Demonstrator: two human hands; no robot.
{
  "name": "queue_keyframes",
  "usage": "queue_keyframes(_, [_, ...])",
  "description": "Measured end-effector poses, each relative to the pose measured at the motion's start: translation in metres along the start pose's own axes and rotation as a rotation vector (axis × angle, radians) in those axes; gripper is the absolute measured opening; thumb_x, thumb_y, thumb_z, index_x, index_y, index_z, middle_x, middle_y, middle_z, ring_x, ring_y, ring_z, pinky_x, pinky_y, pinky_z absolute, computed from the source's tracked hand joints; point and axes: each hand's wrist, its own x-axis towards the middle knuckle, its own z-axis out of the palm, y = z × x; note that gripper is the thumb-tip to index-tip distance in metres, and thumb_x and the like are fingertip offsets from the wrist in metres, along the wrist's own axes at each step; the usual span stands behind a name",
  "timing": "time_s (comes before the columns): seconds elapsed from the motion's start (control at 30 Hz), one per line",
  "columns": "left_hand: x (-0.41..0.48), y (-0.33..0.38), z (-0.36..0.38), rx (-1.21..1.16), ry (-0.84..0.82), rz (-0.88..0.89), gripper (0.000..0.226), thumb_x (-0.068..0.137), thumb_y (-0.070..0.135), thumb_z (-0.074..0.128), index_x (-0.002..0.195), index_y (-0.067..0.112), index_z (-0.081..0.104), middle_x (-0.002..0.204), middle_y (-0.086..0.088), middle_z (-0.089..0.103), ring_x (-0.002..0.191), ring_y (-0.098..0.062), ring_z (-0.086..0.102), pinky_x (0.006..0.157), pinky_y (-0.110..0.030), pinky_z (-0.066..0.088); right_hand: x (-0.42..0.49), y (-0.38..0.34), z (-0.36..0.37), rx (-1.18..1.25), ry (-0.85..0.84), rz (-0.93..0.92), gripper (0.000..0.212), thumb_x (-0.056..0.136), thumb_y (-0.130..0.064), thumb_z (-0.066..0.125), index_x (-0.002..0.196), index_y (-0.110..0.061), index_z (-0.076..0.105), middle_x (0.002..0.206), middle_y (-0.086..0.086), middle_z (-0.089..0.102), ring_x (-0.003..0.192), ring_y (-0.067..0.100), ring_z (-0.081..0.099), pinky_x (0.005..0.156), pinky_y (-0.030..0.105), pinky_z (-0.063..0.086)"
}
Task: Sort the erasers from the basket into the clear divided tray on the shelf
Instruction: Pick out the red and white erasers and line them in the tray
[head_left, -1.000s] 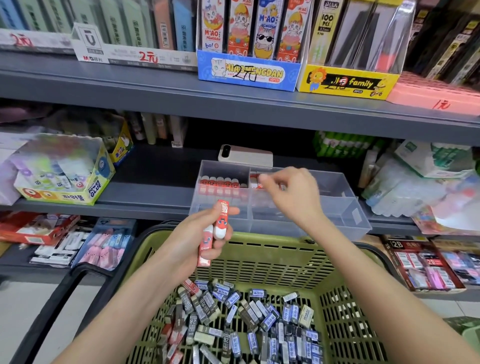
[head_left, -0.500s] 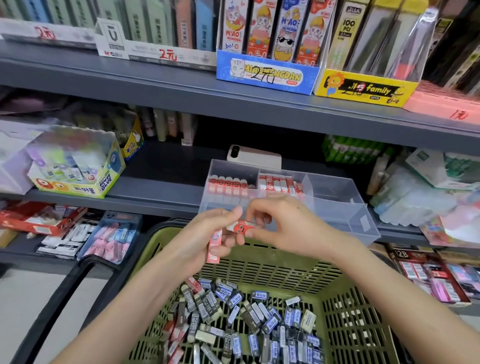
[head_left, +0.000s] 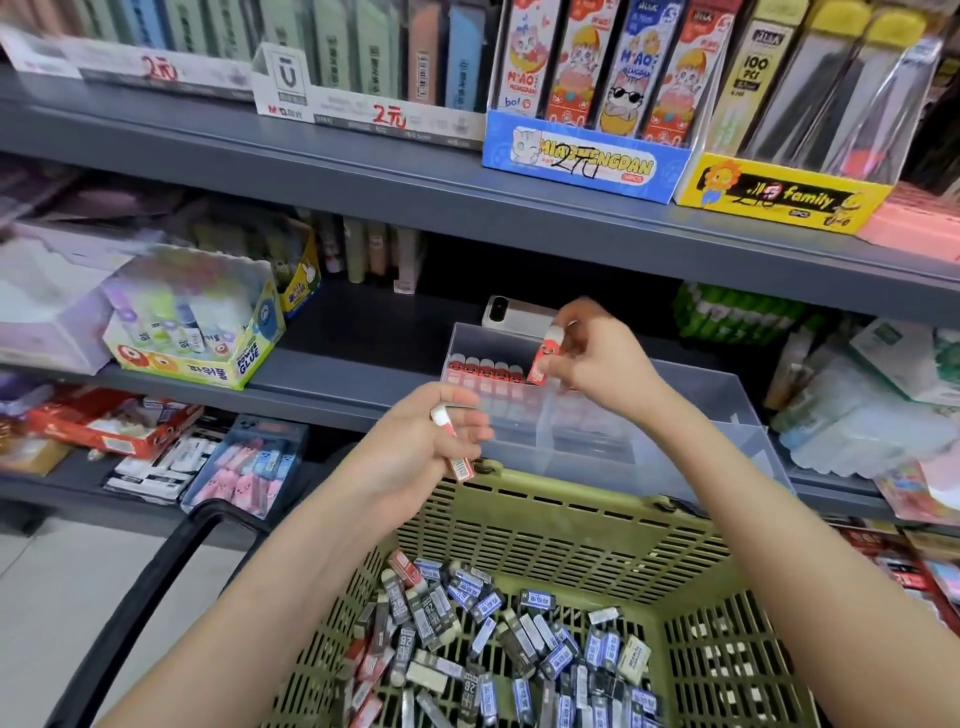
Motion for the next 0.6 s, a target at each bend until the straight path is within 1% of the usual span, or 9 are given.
queue_keyframes(0.03, [0.0,0.001,-0.001,-0.001,0.002,0.011,0.038,0.081,-0.027,0.042,0.097,0.004,0.056,0.091,-0.014,0.061,0.081,-0.021,0.068,0.069,-0.025,0.056,0.007,0.004,0.002,-0.037,-0.001,0.008,0.034,0.074,-0.002,0.071,0.092,-0.015,0.045,0.067,0.004,0.06,0.052,0.014,0.054,0.053,0.026,0.046])
queue_keyframes(0.1, [-0.001,0.003,-0.002,-0.038,0.0,0.024,0.031,0.083,-0.022,0.049,0.101,0.002,0.053,0.095,-0.018,0.064,0.084,-0.026,0.071,0.07,-0.028,0.059,0.019,0.01,0.006,-0.13,-0.024,0.029,0.037,0.073,-0.005,0.071,0.097,-0.017,0.044,0.067,0.003,0.061,0.055,0.016,0.052,0.055,0.025,0.042])
queue_keyframes(0.17, [-0.002,0.003,-0.001,-0.064,0.014,0.037,0.03,0.082,-0.017,0.056,0.104,0.002,0.05,0.097,-0.021,0.066,0.085,-0.028,0.072,0.067,-0.028,0.059,0.028,0.014,0.009,-0.261,-0.066,0.035,0.029,0.075,-0.014,0.07,0.094,-0.02,0.048,0.078,0.005,0.067,0.068,0.023,0.058,0.063,0.027,0.045])
queue_keyframes(0.23, [-0.002,0.003,0.001,-0.074,0.037,0.046,0.032,0.08,-0.012,0.062,0.105,0.002,0.047,0.095,-0.021,0.068,0.084,-0.027,0.072,0.064,-0.027,0.058,0.035,0.015,0.013,-0.408,-0.1,0.044,0.014,0.081,-0.024,0.064,0.092,-0.022,0.056,0.088,0.004,0.07,0.082,0.024,0.062,0.069,0.026,0.045])
queue_keyframes(0.33, [-0.002,0.003,0.002,-0.081,0.054,0.055,0.037,0.074,-0.003,0.068,0.104,0.001,0.047,0.088,-0.019,0.072,0.083,-0.026,0.072,0.064,-0.025,0.058,0.042,0.018,0.017,-0.495,-0.11,0.061,0.01,0.084,-0.031,0.062,0.091,-0.025,0.064,0.1,0.0,0.069,0.096,0.022,0.06,0.075,0.026,0.044])
queue_keyframes(0.4, [-0.001,0.002,0.001,-0.081,0.069,0.059,0.036,0.076,-0.004,0.068,0.105,0.0,0.047,0.09,-0.022,0.071,0.084,-0.027,0.072,0.064,-0.026,0.057,0.044,0.019,0.016,-0.571,-0.098,0.049,0.013,0.085,-0.032,0.061,0.093,-0.025,0.069,0.105,-0.003,0.067,0.108,0.022,0.051,0.082,0.027,0.041])
queue_keyframes(0.5, [0.0,0.001,-0.001,-0.072,0.072,0.06,0.033,0.078,-0.005,0.067,0.104,0.0,0.048,0.092,-0.023,0.071,0.084,-0.028,0.072,0.064,-0.027,0.057,0.047,0.023,0.015,-0.967,-0.141,-0.099,0.029,0.092,-0.038,0.046,0.105,-0.029,0.07,0.122,-0.003,0.059,0.118,0.025,0.038,0.094,0.034,0.032])
queue_keyframes(0.53, [0.0,0.0,-0.001,-0.066,0.069,0.062,0.033,0.077,-0.004,0.068,0.103,0.001,0.049,0.091,-0.023,0.072,0.084,-0.028,0.072,0.064,-0.026,0.057,0.047,0.025,0.016,-1.047,-0.163,-0.128,0.034,0.094,-0.041,0.041,0.11,-0.03,0.068,0.127,-0.003,0.054,0.12,0.025,0.035,0.098,0.036,0.028])
queue_keyframes(0.6, [0.001,-0.001,-0.002,-0.059,0.07,0.07,0.036,0.07,0.001,0.072,0.1,0.003,0.053,0.089,-0.02,0.072,0.082,-0.028,0.072,0.063,-0.025,0.056,0.045,0.028,0.017,-1.083,-0.202,-0.108,0.041,0.096,-0.046,0.032,0.116,-0.033,0.065,0.137,-0.004,0.045,0.124,0.023,0.031,0.101,0.04,0.023])
